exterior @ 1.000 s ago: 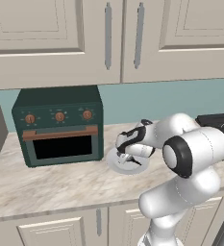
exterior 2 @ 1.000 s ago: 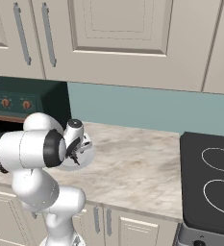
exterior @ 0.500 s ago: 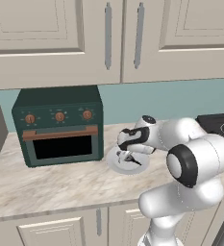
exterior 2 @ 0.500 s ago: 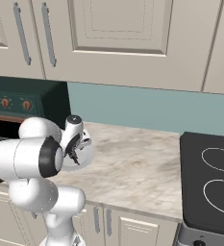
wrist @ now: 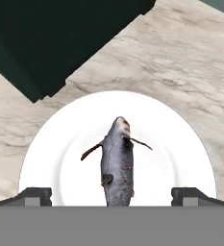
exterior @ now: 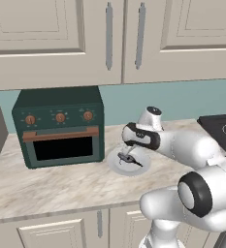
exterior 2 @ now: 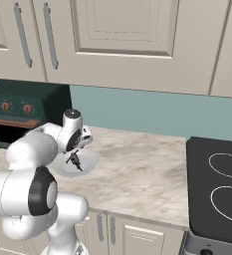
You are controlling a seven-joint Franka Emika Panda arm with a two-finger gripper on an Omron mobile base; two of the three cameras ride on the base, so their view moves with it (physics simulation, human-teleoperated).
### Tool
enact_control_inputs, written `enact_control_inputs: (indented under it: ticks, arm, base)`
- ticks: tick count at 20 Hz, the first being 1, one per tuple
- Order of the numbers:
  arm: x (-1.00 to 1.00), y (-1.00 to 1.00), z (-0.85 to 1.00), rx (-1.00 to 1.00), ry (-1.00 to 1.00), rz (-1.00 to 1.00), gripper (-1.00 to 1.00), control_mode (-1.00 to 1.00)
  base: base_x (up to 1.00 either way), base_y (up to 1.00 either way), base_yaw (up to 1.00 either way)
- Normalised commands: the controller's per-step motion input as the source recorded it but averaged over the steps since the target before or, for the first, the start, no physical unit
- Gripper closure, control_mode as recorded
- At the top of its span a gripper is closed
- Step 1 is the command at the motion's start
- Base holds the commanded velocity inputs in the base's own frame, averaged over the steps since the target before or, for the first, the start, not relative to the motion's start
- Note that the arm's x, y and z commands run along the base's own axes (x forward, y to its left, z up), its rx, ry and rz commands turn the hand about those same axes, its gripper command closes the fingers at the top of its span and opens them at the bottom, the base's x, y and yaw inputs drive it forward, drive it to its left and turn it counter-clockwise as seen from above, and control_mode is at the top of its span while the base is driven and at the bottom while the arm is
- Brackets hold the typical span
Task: Pick fish from the fridge and place it on the plate on the counter.
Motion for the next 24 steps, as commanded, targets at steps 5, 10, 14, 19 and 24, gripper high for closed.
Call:
enact_control_inputs:
  ticks: [5, 10, 14, 19, 24]
  arm:
    - [-0.34, -0.14, 0.56, 0.0, 0.0, -0.09, -1.0, -1.0]
    - [-0.47, -0.28, 0.47, 0.0, 0.0, -0.15, -1.0, -1.0]
    - [-0.58, -0.31, 0.4, 0.0, 0.0, -0.13, -1.0, -1.0]
    - [-0.7, -0.35, 0.33, 0.0, 0.0, -0.13, -1.0, -1.0]
    - [-0.74, -0.3, 0.19, 0.0, 0.0, -0.12, -1.0, -1.0]
  base:
    - [0.0, 0.0, 0.0]
    - [0.0, 0.0, 0.0]
    - [0.0, 0.0, 0.0]
    - [0.0, 0.0, 0.0]
    - [0.0, 0.0, 0.0]
